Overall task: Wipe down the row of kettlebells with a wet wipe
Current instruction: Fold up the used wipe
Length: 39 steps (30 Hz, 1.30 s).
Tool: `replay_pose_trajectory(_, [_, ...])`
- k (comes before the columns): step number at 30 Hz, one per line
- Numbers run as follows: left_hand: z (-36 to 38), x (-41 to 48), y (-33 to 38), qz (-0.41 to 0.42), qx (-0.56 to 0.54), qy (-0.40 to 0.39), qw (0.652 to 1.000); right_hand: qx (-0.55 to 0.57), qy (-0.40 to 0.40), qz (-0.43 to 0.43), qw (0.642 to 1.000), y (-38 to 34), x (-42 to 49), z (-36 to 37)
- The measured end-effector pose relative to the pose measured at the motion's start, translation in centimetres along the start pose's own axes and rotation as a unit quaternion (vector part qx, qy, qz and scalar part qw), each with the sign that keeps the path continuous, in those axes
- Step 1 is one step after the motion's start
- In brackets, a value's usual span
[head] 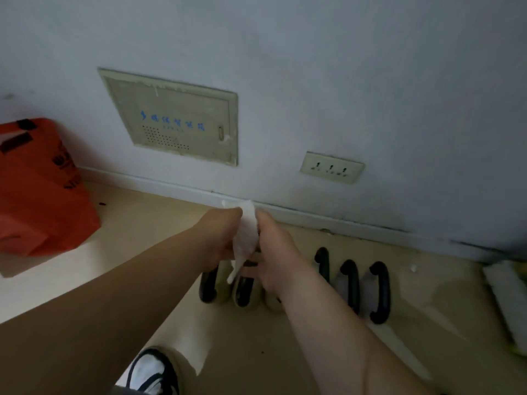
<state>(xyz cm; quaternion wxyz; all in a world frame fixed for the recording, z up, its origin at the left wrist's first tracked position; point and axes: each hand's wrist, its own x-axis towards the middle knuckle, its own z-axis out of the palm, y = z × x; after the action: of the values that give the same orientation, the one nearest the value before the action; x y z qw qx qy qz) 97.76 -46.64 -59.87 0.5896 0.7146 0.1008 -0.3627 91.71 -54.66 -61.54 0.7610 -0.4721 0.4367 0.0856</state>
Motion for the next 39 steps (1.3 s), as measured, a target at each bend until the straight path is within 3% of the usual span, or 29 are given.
replay_pose_trajectory(2, [2.3,-2.2,0.8,0.013,0.011,-0.051,0.999,0.012,-0.017,0.006,1.0,-1.5,-2.9,-2.0])
replay_pose_trajectory(6, [6.3,-7.1,3.2,0.033,0.0,-0.125,0.992,0.05,0.033,-0.03,0.998,-3.8,-8.0,-6.8])
replay_pose_trajectory(9, [9.1,-10.3,4.6,0.139,0.114,-0.129,0.975,0.081,0.065,-0.082,0.991,-5.5,-12.0,-10.1])
replay_pose_trajectory(11, [10.8,-12.5,5.1,0.241,0.229,-0.131,0.934,0.11,0.081,-0.119,0.983,-6.4,-14.4,-12.4])
replay_pose_trajectory(14, [13.5,-15.6,5.5,0.351,0.319,-0.161,0.866,0.149,0.113,-0.168,0.968,-7.3,-18.1,-15.8])
replay_pose_trajectory(18, [18.0,-20.1,5.3,0.448,0.337,-0.128,0.818,0.2,0.139,-0.232,0.942,-7.4,-22.5,-20.3])
replay_pose_trajectory(22, [22.5,-24.2,4.7,0.531,0.344,-0.145,0.761,0.153,0.182,-0.266,0.934,-6.0,-25.8,-25.0])
replay_pose_trajectory(25, [26.2,-26.0,3.5,0.528,0.35,-0.234,0.738,0.145,0.252,-0.278,0.916,-4.3,-27.5,-29.6])
replay_pose_trajectory(30, [31.7,-28.9,1.4,0.45,0.272,-0.325,0.786,0.17,0.3,-0.233,0.909,-1.1,-32.5,-35.8])
replay_pose_trajectory(35, [38.2,-34.1,-0.2,0.377,0.21,-0.427,0.794,0.155,0.297,-0.26,0.906,2.1,-38.2,-40.5])
replay_pose_trajectory(37, [41.0,-36.4,-0.8,0.397,0.194,-0.431,0.787,0.142,0.38,-0.303,0.862,2.4,-40.7,-42.0])
replay_pose_trajectory(39, [43.9,-38.7,-1.1,0.443,0.192,-0.446,0.753,0.123,0.497,-0.347,0.786,2.8,-43.6,-44.0])
